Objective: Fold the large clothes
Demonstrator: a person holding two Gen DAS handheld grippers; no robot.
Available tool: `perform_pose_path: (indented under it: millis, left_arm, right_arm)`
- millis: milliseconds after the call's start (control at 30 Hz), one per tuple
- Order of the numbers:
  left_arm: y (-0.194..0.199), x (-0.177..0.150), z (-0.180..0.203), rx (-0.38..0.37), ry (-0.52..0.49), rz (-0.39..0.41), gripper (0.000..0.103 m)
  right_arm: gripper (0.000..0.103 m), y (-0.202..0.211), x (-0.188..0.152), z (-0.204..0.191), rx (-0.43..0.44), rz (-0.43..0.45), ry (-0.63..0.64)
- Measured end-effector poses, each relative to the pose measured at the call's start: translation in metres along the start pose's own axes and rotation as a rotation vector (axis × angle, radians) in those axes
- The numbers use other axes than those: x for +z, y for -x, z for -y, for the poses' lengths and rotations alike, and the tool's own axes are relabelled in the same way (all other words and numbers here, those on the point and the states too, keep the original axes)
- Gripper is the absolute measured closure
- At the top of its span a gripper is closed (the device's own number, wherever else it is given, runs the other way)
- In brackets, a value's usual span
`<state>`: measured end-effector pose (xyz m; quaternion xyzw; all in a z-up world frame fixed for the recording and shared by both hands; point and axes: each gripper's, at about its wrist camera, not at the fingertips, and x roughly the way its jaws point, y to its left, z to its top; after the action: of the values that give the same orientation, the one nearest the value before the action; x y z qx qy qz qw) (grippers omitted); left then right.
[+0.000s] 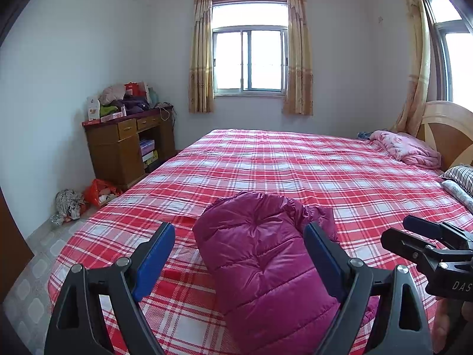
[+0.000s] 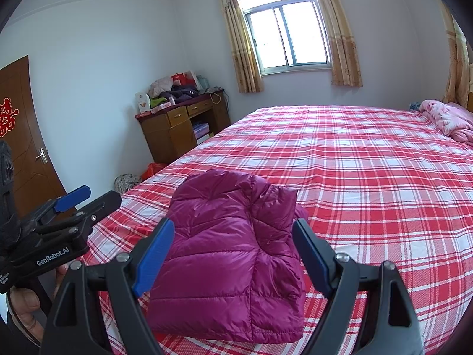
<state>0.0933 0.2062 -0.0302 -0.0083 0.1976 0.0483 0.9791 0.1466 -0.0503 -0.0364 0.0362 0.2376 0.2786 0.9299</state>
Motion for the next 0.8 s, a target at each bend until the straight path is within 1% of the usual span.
perform_pose_path:
  millis: [167, 267, 533, 800]
  left_arm:
    - [-0.0016, -0.0002, 0.0016, 0.004, -0.002, -0.006, 0.014]
    - [-0.0036, -0.0002, 0.0032, -0.007, -0.009, -0.016, 0.014]
    - [-0.0041, -0.0008, 0.0043, 0.004, -0.01, -0.016, 0.014]
    - [-0.0049, -0.0038, 0.0057, 0.036, -0.021, -0.009, 0.014]
  right_arm:
    - [0.018, 0.0002, -0.0005, -0.0001, 0.001, -0.001, 0.002]
    - [0.018, 0.0003, -0.0005, 0.0003, 0.002, -0.001, 0.002]
    - [0.018, 0.0003, -0.001, -0.0002, 0.002, -0.003, 0.002]
    - [0.018, 0.0014, -0.0018, 0.002, 0.005, -0.008, 0.003]
